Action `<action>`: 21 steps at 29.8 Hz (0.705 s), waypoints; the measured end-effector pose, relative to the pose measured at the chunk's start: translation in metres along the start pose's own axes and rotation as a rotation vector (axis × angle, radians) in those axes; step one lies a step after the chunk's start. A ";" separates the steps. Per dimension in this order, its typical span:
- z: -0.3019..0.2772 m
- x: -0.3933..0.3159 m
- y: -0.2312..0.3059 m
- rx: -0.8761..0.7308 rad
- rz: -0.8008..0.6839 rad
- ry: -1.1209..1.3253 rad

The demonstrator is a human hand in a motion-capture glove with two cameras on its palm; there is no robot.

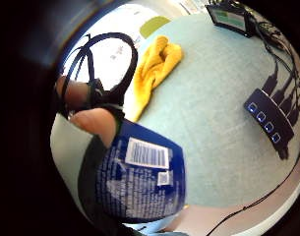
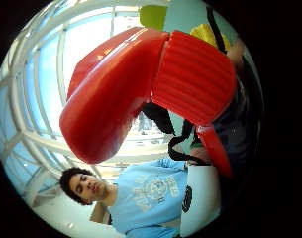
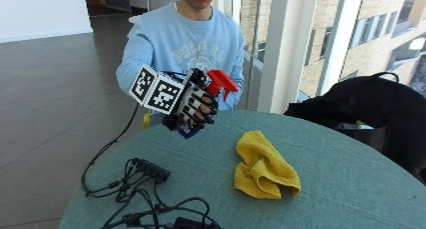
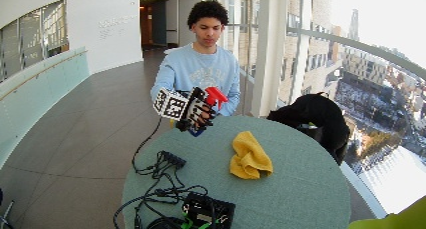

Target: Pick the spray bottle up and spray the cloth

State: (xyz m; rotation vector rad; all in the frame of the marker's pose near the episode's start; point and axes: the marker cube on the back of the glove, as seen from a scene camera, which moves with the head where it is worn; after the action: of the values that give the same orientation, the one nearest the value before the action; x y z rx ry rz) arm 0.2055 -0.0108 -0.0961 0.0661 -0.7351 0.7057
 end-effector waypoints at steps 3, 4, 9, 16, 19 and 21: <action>0.011 0.002 -0.010 -0.038 0.041 0.026; 0.014 0.004 -0.012 -0.047 0.054 0.034; 0.023 0.011 -0.019 -0.071 0.103 0.074; 0.027 0.023 -0.023 -0.100 0.147 0.116; 0.028 0.025 -0.023 -0.106 0.154 0.118; 0.029 0.026 -0.023 -0.111 0.158 0.119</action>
State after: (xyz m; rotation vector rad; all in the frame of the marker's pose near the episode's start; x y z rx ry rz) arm 0.2161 -0.0221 -0.0538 -0.1353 -0.6688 0.8107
